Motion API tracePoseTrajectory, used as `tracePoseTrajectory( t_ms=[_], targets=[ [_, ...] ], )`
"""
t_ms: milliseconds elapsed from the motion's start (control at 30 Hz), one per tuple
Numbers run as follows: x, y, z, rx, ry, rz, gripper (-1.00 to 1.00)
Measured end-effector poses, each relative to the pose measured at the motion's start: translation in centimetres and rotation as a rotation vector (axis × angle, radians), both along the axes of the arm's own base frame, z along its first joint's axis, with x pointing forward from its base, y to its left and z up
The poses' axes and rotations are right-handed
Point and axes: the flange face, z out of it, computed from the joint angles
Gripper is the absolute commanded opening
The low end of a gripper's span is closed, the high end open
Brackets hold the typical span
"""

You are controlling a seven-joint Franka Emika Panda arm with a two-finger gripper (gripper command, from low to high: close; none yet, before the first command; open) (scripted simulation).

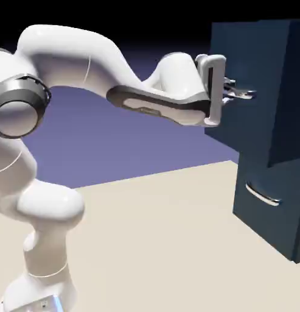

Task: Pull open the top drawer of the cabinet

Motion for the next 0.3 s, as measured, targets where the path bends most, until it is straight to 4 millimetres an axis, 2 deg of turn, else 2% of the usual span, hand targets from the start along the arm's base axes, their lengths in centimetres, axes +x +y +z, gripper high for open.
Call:
tracePoseTrajectory(
  t_ms=[200,233,300],
  targets=[
    [-7.8,0.0,0.0,-0.001,0.0,0.0,-1.0],
    [-8.0,0.0,0.0,0.001,0.001,0.0,1.0],
    [-8.0,0.0,0.0,0.001,0.001,0.0,1.0]
  ],
)
